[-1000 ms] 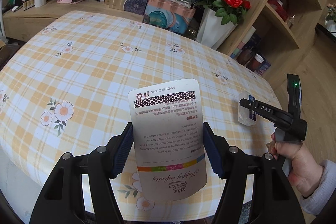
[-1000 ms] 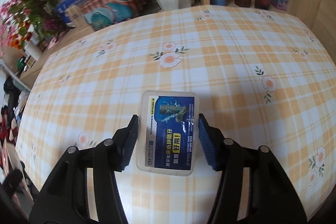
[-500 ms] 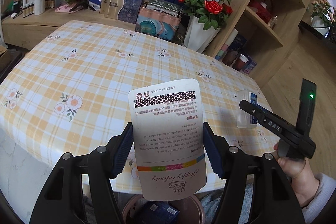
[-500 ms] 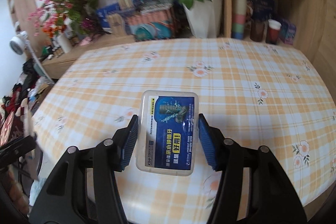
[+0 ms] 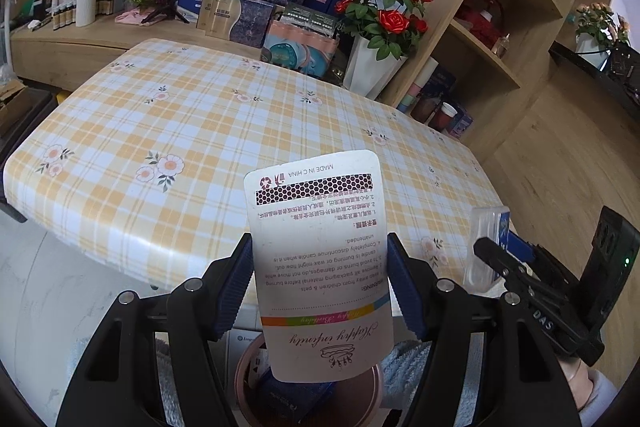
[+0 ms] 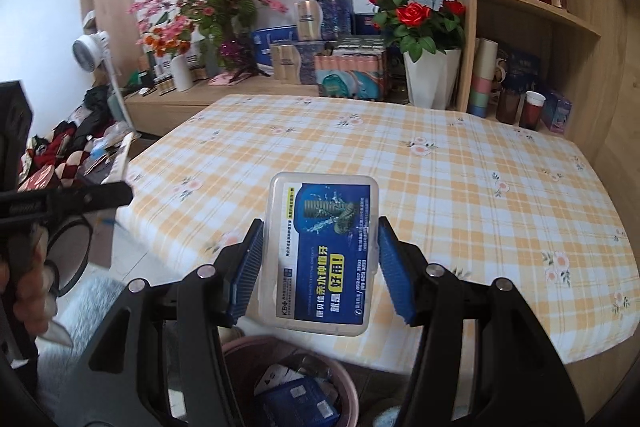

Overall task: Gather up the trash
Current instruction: 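Carry the clear box into the bin and open the right gripper while the left carries the card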

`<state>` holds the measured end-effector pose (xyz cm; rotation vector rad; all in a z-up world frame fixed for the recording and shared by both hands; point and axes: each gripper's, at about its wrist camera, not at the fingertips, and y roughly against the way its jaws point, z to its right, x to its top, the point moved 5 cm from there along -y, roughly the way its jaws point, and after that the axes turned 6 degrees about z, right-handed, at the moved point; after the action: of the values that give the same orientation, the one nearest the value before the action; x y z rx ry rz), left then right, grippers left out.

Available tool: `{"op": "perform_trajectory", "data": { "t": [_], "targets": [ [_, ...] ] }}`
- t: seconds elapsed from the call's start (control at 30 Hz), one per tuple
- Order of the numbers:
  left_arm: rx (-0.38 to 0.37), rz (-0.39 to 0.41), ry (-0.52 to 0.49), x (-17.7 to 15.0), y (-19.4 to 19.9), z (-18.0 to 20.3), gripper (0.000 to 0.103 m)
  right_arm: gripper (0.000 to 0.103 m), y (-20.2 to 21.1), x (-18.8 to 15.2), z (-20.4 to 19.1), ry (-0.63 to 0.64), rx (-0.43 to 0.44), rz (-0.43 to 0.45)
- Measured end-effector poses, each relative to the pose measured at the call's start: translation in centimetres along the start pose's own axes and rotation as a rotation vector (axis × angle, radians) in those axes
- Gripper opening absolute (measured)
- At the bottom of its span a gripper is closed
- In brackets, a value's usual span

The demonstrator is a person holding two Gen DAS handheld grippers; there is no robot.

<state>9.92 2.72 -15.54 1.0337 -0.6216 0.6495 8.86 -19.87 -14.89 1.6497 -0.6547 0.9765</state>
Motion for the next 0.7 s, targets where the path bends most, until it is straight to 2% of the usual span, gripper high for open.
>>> {"op": "perform_trajectory", "data": {
  "t": [0.33, 0.43, 0.53, 0.57, 0.7],
  "targets": [
    [-0.009, -0.014, 0.016, -2.0, 2.0, 0.2, 0.063, 0.058, 2.0, -3.8, -1.7, -0.021, 0.057, -0.079],
    [-0.011, -0.018, 0.009, -2.4, 2.1, 0.5, 0.063, 0.07, 2.5, -3.7, -2.0, -0.026, 0.071, -0.067],
    [-0.016, -0.029, -0.001, -2.8, 1.8, 1.0, 0.063, 0.083, 2.9, -2.8, -1.8, -0.013, 0.04, -0.02],
    [-0.018, -0.037, -0.008, -3.0, 1.7, 1.2, 0.063, 0.091, 3.0, -2.5, -1.6, -0.013, 0.021, -0.008],
    [-0.024, -0.061, -0.031, -3.8, 1.0, 1.9, 0.063, 0.097, 3.4, -1.3, 0.1, -0.026, -0.062, 0.041]
  ]
}}
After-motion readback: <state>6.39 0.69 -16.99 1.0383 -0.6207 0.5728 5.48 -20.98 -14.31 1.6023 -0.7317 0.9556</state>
